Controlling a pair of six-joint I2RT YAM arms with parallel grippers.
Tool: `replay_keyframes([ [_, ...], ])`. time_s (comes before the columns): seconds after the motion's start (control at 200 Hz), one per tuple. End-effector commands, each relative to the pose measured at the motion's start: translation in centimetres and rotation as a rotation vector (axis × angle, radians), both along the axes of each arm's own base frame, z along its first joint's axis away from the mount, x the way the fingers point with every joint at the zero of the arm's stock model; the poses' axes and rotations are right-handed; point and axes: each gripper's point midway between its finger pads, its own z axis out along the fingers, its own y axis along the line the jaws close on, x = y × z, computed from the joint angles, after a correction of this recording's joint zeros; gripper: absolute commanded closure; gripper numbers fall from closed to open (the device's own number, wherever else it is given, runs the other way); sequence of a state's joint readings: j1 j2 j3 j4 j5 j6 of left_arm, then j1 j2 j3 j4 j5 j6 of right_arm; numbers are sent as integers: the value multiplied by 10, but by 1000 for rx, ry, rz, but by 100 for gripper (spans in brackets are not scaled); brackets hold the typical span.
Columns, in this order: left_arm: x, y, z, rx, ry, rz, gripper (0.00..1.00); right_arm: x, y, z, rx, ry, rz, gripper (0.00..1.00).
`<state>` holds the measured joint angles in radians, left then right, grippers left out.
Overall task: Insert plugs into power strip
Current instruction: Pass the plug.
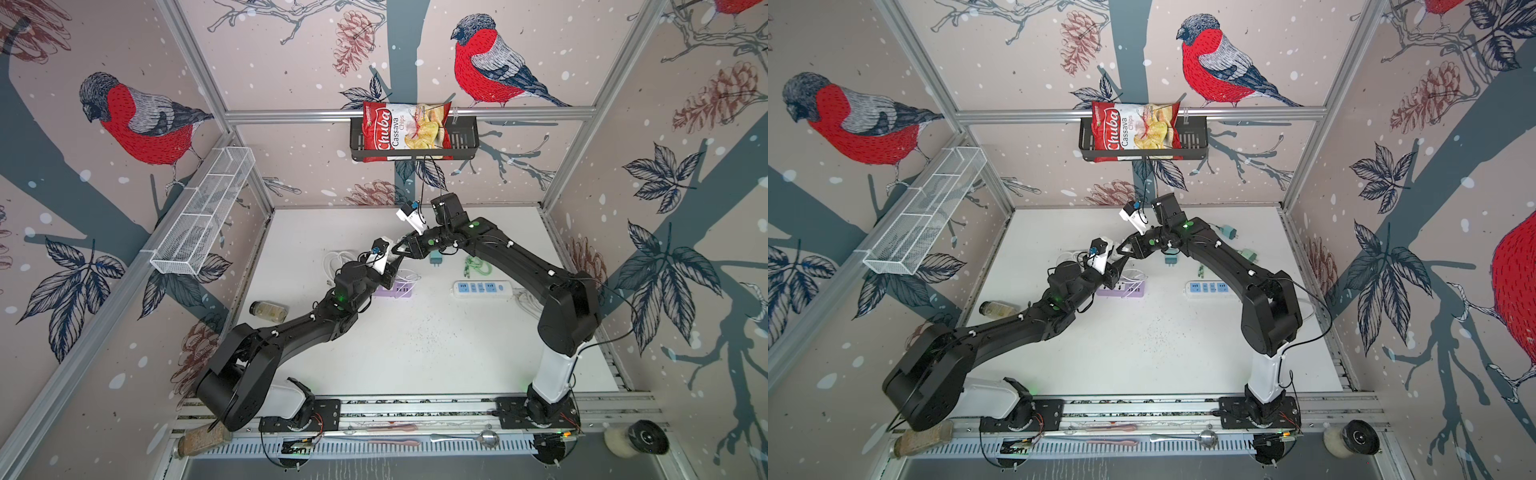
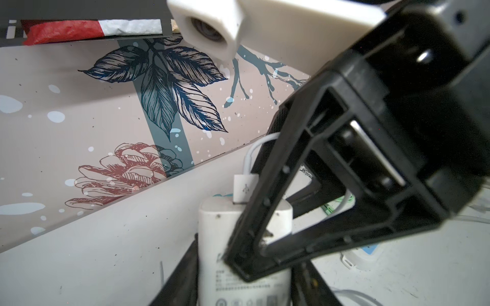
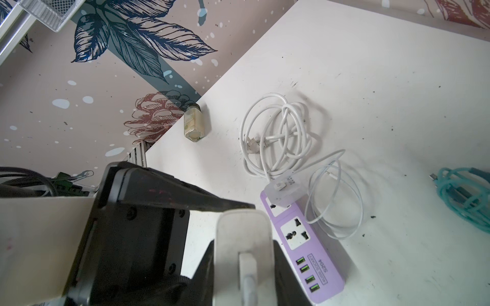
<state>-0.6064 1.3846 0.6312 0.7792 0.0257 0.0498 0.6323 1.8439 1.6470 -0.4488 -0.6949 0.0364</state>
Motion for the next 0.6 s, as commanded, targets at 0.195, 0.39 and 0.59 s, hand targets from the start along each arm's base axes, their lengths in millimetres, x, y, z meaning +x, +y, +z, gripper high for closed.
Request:
replay_keyframes([
  [0.195, 10, 15, 10, -23, 11, 102, 42, 34, -23, 29, 11, -60, -216, 99],
  [0.39, 11, 28, 9, -15, 31, 168, 39, 43, -33, 40, 44, -70, -283, 99],
  [0.59, 13, 57, 7, -4, 57, 318, 36, 44, -33, 12, -20, -50, -301, 99],
])
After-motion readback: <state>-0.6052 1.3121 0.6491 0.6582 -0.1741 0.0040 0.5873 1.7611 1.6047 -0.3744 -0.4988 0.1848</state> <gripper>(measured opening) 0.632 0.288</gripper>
